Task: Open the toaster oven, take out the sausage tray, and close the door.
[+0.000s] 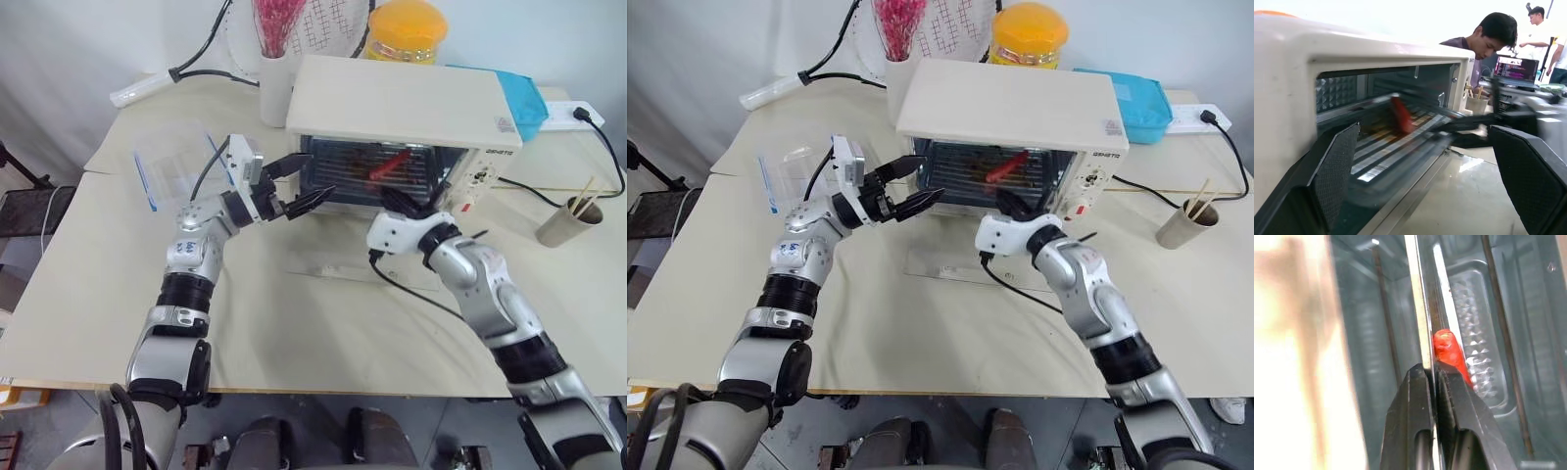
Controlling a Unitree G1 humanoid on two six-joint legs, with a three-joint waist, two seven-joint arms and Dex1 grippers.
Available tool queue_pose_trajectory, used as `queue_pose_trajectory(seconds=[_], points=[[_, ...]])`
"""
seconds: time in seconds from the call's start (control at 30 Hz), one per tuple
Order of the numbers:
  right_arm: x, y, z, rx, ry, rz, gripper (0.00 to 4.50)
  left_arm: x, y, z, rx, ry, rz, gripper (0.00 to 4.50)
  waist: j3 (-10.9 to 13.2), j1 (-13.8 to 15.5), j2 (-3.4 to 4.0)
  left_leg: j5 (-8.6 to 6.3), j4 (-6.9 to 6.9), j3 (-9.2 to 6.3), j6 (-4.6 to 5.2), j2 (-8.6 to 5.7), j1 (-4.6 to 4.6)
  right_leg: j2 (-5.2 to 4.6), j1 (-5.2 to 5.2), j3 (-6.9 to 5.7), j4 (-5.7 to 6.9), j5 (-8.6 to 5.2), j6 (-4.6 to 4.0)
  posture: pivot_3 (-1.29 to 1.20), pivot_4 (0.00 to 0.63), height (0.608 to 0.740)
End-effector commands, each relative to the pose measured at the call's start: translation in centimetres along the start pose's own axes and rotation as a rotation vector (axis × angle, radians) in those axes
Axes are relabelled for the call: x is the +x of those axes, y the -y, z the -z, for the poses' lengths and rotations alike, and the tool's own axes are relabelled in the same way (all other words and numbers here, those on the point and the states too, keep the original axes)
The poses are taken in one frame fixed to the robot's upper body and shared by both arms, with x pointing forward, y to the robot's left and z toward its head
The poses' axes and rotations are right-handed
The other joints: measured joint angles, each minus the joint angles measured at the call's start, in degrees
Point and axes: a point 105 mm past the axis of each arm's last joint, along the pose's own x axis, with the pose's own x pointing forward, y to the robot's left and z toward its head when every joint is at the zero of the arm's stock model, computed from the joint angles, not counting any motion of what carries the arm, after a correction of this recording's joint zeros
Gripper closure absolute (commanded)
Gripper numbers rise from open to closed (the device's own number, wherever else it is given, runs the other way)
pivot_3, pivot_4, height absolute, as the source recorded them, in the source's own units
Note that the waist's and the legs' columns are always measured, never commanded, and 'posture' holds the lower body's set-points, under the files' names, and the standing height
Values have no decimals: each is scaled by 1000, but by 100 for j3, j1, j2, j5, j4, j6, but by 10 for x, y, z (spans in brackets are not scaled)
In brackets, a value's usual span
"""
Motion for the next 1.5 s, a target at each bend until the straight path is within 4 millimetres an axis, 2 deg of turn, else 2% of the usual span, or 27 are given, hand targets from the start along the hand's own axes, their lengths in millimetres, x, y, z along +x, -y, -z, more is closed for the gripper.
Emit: queue_pose_trajectory(seconds=[0.03, 0.13, 0.27, 0.4, 0.63, 0.83, 0.93, 1.0, 1.03, 1.17, 1.37, 1.43, 1.5], points=[[-19, 15, -24, -8, 63, 64, 4465, -10, -5, -15, -51, 13, -48, 0, 0, 4, -1, 0, 3, 1, 0, 0, 0, 0, 0, 2, 1, 0, 0, 0, 150, 740], [-33, 6, -27, -5, 48, 30, 4465, -22, 1, -19, -132, -3, -52, 0, 0, -3, -1, 1, 9, 6, -1, -1, 3, -2, 2, 11, 1, 0, 0, 0, 150, 740], [-50, -11, -29, -8, 32, -27, 4465, -49, 10, -16, -315, -89, -73, 0, 0, 4, -1, 3, 8, 1, -3, 1, 8, -1, 3, 15, 8, 0, 0, 0, 150, 740], [-58, -13, -31, -10, 29, -44, 4465, -62, 21, -11, -451, -156, -90, 0, 1, 38, -1, 3, 11, 0, -3, -2, 11, -2, 9, 29, 7, 0, 0, 0, 150, 740], [-66, -13, -37, -52, 87, -101, 4465, -61, 39, 9, -673, -295, -119, 0, 0, 156, -1, 5, 19, -5, -7, -6, 17, -1, 19, 40, 7, 0, 0, 0, 150, 740], [-66, -12, -43, -91, 157, -144, 4465, -55, 41, 3, -851, -226, -118, 0, 1, 145, -2, 7, 19, -3, -10, -5, 17, 1, 18, 41, 7, 0, -1, 0, 150, 740], [-64, -14, -50, -105, 213, -174, 4465, -53, 35, 1, -966, -168, -143, 598, 1, 144, -2, 9, 18, -2, -14, -5, 20, 1, 19, 42, 7, 0, 0, 0, 150, 740], [-61, -15, -55, -109, 253, -190, 4465, -51, 30, -2, -1038, -116, -161, 1292, 2, 146, -4, 12, 19, -2, -14, -6, 23, 0, 24, 43, 6, 0, 0, 0, 150, 740], [-60, -15, -56, -114, 268, -198, 4465, -50, 31, -3, -1062, -112, -154, 1490, 2, 144, -4, 13, 19, -2, -14, -6, 23, 0, 24, 42, 5, 0, 0, 0, 150, 740], [-54, -14, -57, -119, 294, -206, 4465, -50, 38, 0, -1105, -129, -135, 2634, 3, 143, -7, 13, 15, -5, -14, -6, 27, -1, 26, 42, 6, 0, 0, 0, 150, 740], [-50, -11, -51, -87, 292, -219, 4465, -62, 38, 8, -1163, -150, -165, 4470, 3, 144, -7, 14, 14, -9, -16, -6, 30, -1, 27, 43, 8, 0, -1, 0, 150, 740], [-51, -9, -50, -11, 292, -218, 4465, -66, 36, 8, -1192, -139, -162, 4492, 3, 146, -7, 15, 14, -12, -17, -7, 30, -1, 28, 44, 9, 0, -1, 0, 150, 740], [-51, -7, -50, -3, 297, -210, 3952, -69, 35, 7, -1215, -127, -165, 4500, 3, 144, -8, 15, 14, -13, -17, -9, 31, -2, 30, 44, 9, 0, -1, 0, 150, 740]])
